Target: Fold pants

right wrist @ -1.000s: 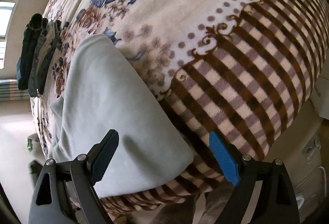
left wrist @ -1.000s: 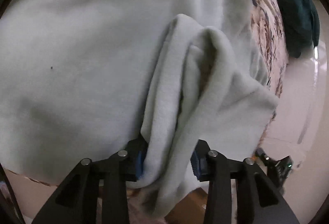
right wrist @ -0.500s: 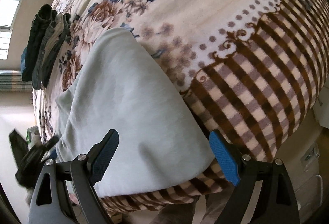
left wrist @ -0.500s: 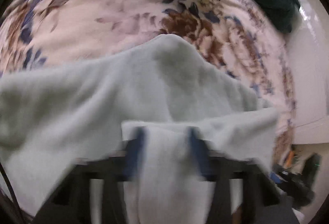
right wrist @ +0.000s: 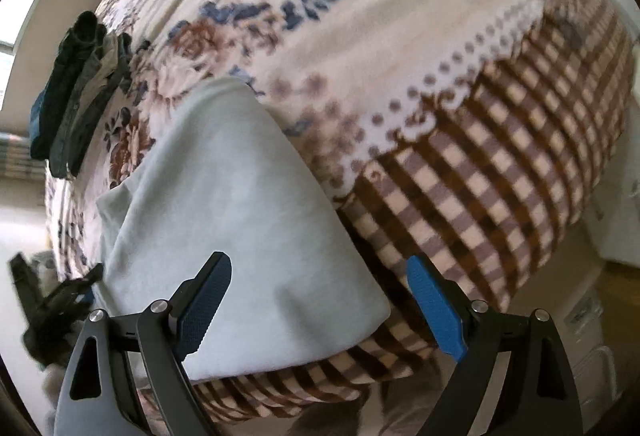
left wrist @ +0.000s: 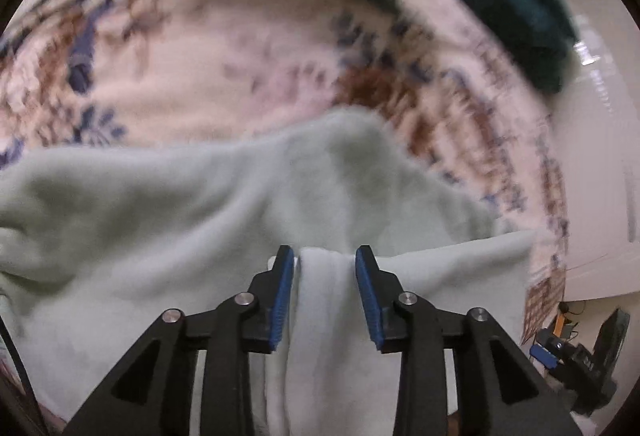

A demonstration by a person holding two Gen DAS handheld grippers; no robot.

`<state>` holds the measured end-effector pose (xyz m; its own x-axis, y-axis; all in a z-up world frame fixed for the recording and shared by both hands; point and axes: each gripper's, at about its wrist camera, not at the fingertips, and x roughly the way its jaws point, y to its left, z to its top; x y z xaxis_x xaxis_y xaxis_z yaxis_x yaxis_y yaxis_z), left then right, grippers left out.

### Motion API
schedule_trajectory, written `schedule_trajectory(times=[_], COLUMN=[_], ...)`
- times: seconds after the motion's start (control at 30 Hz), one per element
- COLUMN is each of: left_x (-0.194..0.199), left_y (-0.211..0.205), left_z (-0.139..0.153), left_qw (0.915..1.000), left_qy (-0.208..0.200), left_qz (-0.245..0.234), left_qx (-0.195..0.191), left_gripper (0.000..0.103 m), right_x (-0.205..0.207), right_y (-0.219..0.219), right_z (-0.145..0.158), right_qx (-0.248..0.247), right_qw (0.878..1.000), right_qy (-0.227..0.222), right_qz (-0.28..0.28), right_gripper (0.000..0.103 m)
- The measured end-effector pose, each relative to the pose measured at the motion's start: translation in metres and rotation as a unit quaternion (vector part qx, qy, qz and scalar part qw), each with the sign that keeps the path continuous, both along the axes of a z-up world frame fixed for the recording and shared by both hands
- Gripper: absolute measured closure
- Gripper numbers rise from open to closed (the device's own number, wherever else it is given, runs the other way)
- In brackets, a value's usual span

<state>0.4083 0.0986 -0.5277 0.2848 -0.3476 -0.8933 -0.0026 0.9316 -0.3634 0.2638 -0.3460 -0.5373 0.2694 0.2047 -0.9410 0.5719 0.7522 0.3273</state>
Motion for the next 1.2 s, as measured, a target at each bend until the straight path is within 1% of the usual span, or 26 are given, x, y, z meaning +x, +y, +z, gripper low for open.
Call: schedule_trajectory(times=[0.03,0.1,0.17,0.2,0.23,0.3,0.33,0.37,0.43,0.47,0.5,0.53,0.57,0.6,0.67,0.7,0.73,0.77,0.8,0.83,0.87,0.93,0.97,1.03,1.13,1.2], left_x=[-0.005,-0.019,-0.031,-0.039,-0.047,-0.066,-0.077,-0.091,-0.116,-0.127,-0.135,-0.15,-0.16,-0.166,-0.167,-0.163,-0.159,-0.153,-0.147,-0.138,-0.134,-0.126,-0.123,-0.123,-0.124,-0.119], left_y=[0.001,0.015,0.03,0.041,0.051,0.079,0.097,0.118,0.162,0.182,0.194,0.211,0.219,0.225,0.228,0.228,0.227,0.225,0.222,0.219,0.218,0.214,0.212,0.215,0.219,0.22], left_z=[0.005,0.013,0.019,0.022,0.024,0.03,0.032,0.033,0.025,0.013,0.002,-0.019,-0.033,-0.051,-0.076,-0.086,-0.09,-0.091,-0.091,-0.089,-0.086,-0.078,-0.073,-0.079,-0.103,-0.103], left_qw=[0.9999,0.9992,0.9975,0.9958,0.9931,0.9869,0.9803,0.9719,0.9501,0.9386,0.9299,0.9083,0.8921,0.8787,0.8632,0.8555,0.8519,0.8523,0.8551,0.8614,0.865,0.869,0.874,0.8802,0.8807,0.8829], left_qy=[-0.01,-0.027,-0.029,-0.027,-0.023,-0.02,-0.016,-0.01,0.014,0.034,0.051,0.077,0.082,0.079,0.075,0.062,0.054,0.046,0.038,0.029,0.025,0.013,0.008,0.009,0.014,0.011], left_qz=[0.003,0.028,0.061,0.077,0.095,0.142,0.178,0.22,0.305,0.342,0.364,0.409,0.437,0.455,0.469,0.475,0.479,0.478,0.474,0.467,0.461,0.452,0.446,0.438,0.439,0.436], left_qx=[-0.004,-0.005,0.019,0.042,0.065,0.074,0.084,0.082,0.065,0.034,0.007,-0.044,-0.079,-0.12,-0.171,-0.196,-0.204,-0.208,-0.207,-0.198,-0.196,-0.2,-0.193,-0.182,-0.177,-0.173], left_gripper=[0.035,0.001,0.001,0.001,0.001,0.001,0.001,0.001,0.001,0.001,0.001,0.001,0.001,0.002,0.002,0.002,0.002,0.002,0.002,0.002,0.002,0.002,0.002,0.002,0.002,0.002], right_x=[0.002,0.014,0.028,0.036,0.046,0.06,0.067,0.072,0.084,0.087,0.091,0.093,0.095,0.097,0.1,0.101,0.101,0.1,0.101,0.101,0.1,0.1,0.099,0.1,0.103,0.105], right_y=[0.006,0.03,0.057,0.071,0.089,0.116,0.131,0.142,0.162,0.171,0.184,0.191,0.197,0.206,0.216,0.223,0.229,0.235,0.239,0.24,0.243,0.246,0.247,0.249,0.249,0.25], right_z=[0.009,0.023,0.026,0.024,0.022,0.016,0.013,0.011,0.007,0.006,0.006,0.005,0.004,0.001,-0.003,-0.006,-0.008,-0.011,-0.013,-0.015,-0.016,-0.019,-0.02,-0.022,-0.022,-0.023], right_qx=[-0.014,-0.047,-0.076,-0.089,-0.104,-0.106,-0.1,-0.095,-0.077,-0.072,-0.065,-0.054,-0.036,-0.008,0.019,0.024,0.021,0.017,0.013,0.01,0.008,0.004,0.003,0.0,-0.004,-0.002], right_qw=[1.0,0.998,0.992,0.989,0.984,0.977,0.974,0.973,0.971,0.97,0.969,0.969,0.97,0.971,0.97,0.97,0.969,0.967,0.966,0.966,0.965,0.965,0.965,0.964,0.963,0.964], right_qy=[-0.002,-0.007,0.005,0.013,0.021,0.028,0.031,0.034,0.037,0.037,0.036,0.033,0.031,0.03,0.031,0.036,0.041,0.044,0.048,0.05,0.053,0.058,0.062,0.068,0.075,0.079], right_qz=[0.01,0.051,0.096,0.12,0.146,0.184,0.201,0.209,0.223,0.228,0.235,0.238,0.24,0.239,0.238,0.24,0.243,0.249,0.253,0.255,0.256,0.256,0.256,0.257,0.258,0.255], right_gripper=[0.011,0.011,0.011,0.011,0.011,0.011,0.011,0.011,0.011,0.011,0.011,0.011,0.011,0.011,0.011,0.011,0.011,0.011,0.011,0.011,0.011,0.011,0.011,0.011,0.011,0.011])
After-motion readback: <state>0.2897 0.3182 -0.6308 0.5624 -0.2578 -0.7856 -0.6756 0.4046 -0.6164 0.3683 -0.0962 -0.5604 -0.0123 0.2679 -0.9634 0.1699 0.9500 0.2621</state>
